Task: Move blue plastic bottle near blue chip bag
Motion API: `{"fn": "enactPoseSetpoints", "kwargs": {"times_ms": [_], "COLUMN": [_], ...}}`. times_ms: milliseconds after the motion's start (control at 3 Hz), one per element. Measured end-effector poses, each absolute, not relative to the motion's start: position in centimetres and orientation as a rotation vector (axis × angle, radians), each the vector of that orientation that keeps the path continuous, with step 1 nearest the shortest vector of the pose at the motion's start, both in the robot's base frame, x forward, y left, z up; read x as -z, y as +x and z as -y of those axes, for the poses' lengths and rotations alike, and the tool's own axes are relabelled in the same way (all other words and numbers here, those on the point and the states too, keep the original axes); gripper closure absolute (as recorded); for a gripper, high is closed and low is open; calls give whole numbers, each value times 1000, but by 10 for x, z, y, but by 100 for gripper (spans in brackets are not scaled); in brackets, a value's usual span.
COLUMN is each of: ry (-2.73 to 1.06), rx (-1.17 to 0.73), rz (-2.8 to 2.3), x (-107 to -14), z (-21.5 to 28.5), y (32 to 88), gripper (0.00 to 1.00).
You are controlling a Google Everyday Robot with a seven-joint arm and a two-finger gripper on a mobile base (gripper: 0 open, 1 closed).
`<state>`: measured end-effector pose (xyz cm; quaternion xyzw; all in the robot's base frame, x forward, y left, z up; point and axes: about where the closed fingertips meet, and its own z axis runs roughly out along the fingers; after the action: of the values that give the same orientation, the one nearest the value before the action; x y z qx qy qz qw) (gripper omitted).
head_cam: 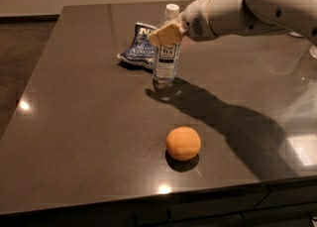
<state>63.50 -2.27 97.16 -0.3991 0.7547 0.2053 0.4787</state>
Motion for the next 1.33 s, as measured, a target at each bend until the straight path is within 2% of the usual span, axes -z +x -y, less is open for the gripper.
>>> {"fn": "enactPoseSetpoints", "kwargs": {"times_ms": [1000, 1333], "ry": [-1123, -1151], "rx": [-434, -439], "rz": [-1815, -1818], "x": [-961, -957], "z": [19, 16], "y": [634, 632], "gripper": [12, 0]}}
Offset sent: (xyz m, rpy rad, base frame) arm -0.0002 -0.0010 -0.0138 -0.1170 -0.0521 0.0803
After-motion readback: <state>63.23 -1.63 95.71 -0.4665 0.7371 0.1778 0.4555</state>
